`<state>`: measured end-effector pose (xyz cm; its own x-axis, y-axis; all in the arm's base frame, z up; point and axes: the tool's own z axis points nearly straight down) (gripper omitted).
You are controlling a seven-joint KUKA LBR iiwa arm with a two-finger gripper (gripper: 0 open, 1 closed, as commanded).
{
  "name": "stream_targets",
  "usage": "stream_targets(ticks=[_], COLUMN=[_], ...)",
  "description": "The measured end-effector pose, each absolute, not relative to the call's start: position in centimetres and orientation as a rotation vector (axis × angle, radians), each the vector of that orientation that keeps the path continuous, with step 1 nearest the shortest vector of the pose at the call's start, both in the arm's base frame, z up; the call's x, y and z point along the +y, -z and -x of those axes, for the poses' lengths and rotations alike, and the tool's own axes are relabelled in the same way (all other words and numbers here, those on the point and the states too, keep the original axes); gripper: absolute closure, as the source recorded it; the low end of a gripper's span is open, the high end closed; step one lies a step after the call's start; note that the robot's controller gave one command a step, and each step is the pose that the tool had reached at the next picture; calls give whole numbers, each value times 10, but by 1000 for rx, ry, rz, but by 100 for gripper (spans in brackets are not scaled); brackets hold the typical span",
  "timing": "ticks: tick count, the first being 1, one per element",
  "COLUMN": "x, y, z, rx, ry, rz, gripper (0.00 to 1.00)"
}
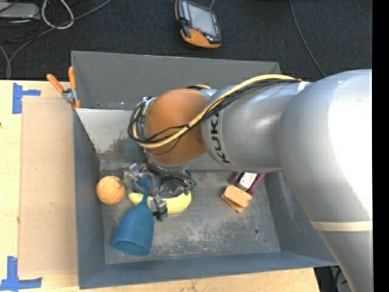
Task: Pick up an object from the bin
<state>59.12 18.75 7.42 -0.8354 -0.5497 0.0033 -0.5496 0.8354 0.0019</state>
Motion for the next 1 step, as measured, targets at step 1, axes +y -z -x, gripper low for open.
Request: stream_targets(ticks=[1], x=[191], y=[-143], z=[-589], rx=[-3070], ry=[4], rz=[-672], gripper=[0])
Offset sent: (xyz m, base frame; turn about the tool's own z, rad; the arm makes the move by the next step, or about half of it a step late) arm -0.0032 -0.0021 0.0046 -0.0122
